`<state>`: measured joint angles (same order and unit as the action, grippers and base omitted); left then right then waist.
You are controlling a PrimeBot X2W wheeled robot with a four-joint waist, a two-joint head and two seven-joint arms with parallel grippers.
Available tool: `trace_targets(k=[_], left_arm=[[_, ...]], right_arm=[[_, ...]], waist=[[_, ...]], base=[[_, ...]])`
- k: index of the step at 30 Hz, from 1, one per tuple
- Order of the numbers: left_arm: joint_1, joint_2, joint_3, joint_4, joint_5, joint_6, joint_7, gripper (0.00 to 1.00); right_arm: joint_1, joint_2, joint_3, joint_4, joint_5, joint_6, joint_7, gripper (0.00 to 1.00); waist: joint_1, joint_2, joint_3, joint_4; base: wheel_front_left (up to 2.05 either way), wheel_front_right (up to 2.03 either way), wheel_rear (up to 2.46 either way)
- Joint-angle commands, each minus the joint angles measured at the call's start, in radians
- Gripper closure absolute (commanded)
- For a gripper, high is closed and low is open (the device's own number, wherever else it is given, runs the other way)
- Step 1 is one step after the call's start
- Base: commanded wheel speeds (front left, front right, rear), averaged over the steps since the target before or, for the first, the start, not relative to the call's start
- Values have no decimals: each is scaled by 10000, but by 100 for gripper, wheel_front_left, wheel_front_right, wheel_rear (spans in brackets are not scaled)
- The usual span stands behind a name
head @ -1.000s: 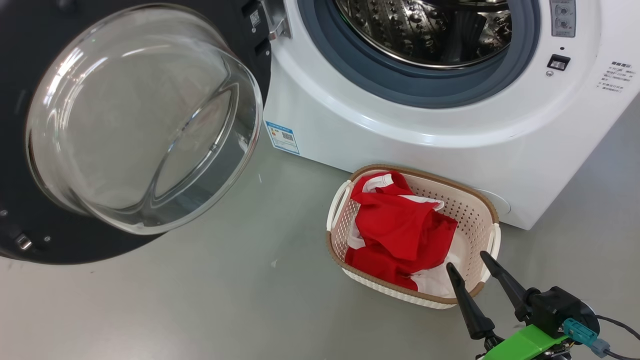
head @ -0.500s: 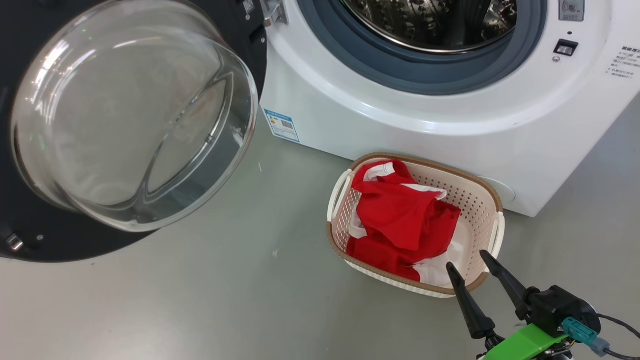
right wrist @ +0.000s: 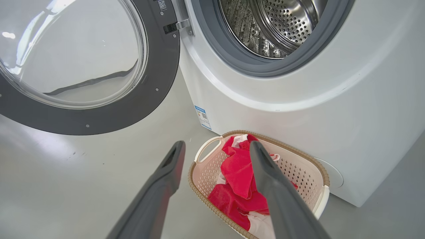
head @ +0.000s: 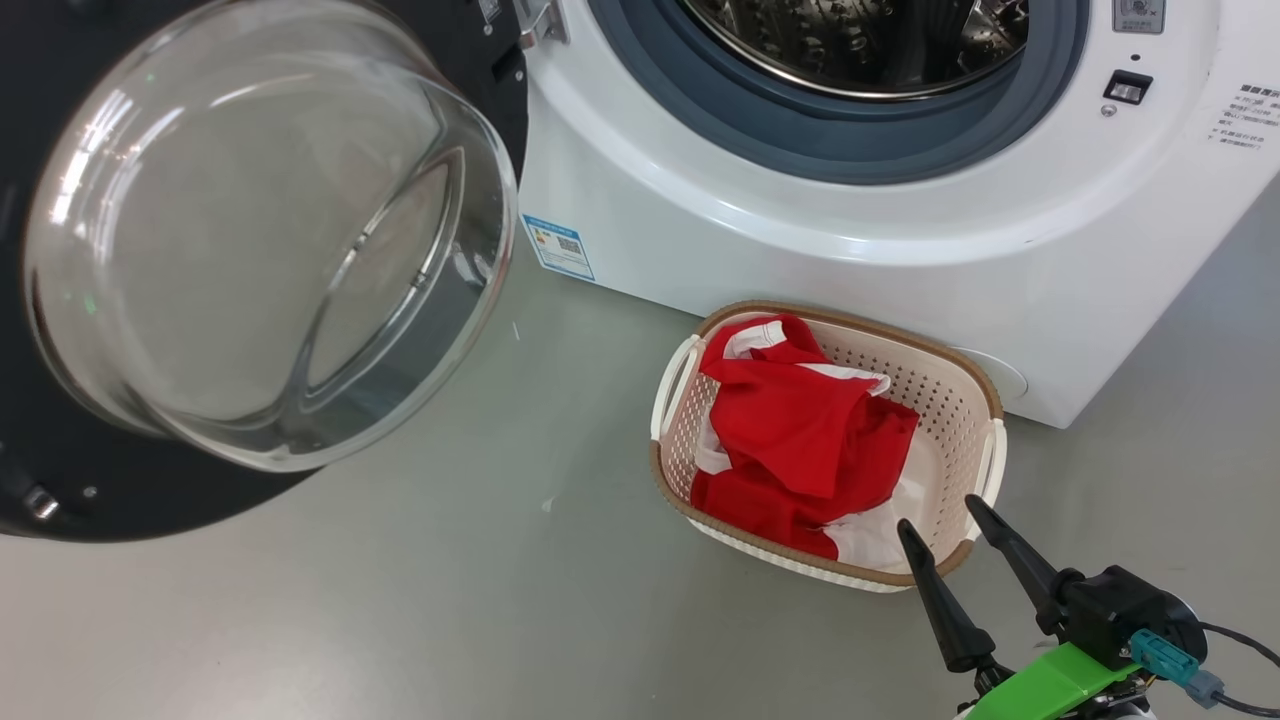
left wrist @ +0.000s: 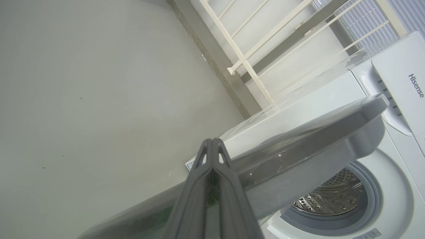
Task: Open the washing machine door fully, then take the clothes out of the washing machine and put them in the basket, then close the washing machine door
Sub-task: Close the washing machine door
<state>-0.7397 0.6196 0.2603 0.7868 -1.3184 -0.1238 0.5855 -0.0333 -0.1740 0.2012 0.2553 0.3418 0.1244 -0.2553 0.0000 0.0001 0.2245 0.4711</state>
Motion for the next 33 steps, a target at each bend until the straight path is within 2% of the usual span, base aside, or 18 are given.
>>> trace_targets(k=[1, 20, 24, 33], left_arm=[[218, 567, 13, -526, -238, -69, 461, 100], [1701, 775, -677, -4024, -1629, -69, 2193, 100], [1987, 686, -728, -4872, -2143, -69, 2599, 100], [2371, 553, -927, -6065, -2559, -69, 3073, 100]], right_arm=[[-228, 6, 165, -211, -129, 63, -65, 0], [-33, 180, 64, -252, -94, 63, -65, 0], [13, 186, 22, -274, -85, 63, -65, 0], [46, 298, 18, -293, -81, 63, -65, 0]], waist=[[0, -1, -42, 17], [0, -1, -471, 27], [0, -1, -514, -29], [0, -1, -592, -305]], base=[[0, 0, 0], [0, 0, 0], [0, 0, 0], [0, 0, 0]])
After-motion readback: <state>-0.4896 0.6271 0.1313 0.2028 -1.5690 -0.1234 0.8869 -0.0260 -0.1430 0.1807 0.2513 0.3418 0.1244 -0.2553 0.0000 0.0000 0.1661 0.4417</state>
